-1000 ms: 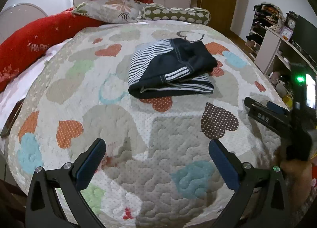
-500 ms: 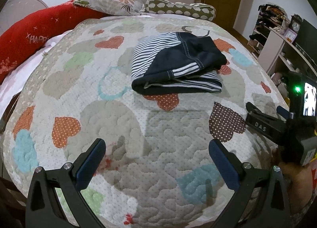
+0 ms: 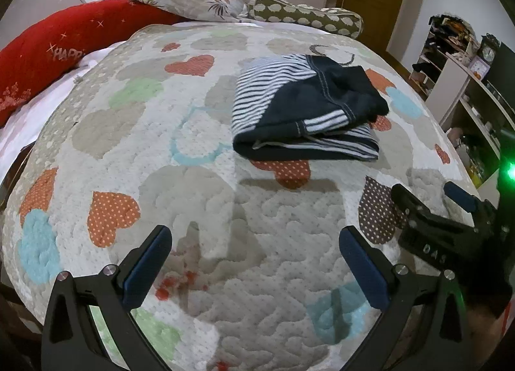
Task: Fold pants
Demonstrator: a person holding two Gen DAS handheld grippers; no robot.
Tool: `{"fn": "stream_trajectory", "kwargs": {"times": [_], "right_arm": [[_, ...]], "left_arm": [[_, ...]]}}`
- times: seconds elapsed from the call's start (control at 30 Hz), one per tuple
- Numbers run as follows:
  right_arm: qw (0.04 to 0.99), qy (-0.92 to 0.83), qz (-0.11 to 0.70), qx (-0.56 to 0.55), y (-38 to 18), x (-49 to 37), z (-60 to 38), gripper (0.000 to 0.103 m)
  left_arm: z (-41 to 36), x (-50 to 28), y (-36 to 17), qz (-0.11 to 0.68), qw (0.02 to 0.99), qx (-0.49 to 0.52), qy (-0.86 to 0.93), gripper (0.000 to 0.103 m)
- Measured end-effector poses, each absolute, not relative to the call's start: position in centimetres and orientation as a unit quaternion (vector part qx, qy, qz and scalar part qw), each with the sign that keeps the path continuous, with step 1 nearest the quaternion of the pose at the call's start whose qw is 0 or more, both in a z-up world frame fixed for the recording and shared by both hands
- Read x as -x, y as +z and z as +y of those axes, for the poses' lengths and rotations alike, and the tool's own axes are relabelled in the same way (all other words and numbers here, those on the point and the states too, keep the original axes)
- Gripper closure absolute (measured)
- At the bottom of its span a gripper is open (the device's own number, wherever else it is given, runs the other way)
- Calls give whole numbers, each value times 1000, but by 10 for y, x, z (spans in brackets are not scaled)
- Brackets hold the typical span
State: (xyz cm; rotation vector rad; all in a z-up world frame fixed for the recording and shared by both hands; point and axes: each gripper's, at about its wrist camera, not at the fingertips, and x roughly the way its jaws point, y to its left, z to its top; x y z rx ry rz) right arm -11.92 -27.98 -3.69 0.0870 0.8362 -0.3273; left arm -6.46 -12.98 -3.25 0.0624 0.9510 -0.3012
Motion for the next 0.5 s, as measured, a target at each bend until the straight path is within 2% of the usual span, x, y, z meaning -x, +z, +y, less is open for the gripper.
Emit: {"fn": "stream_trajectory", "kwargs": {"times": [0.2, 0.5], "right_arm": [[909, -171, 381, -3, -23, 117, -274, 1], [889, -215, 405, -20, -37, 105, -316, 1]], "left_arm": [[-129, 52, -27, 455, 877, -18, -154, 0], [-137, 37, -24, 462, 866, 13, -192, 0]]}}
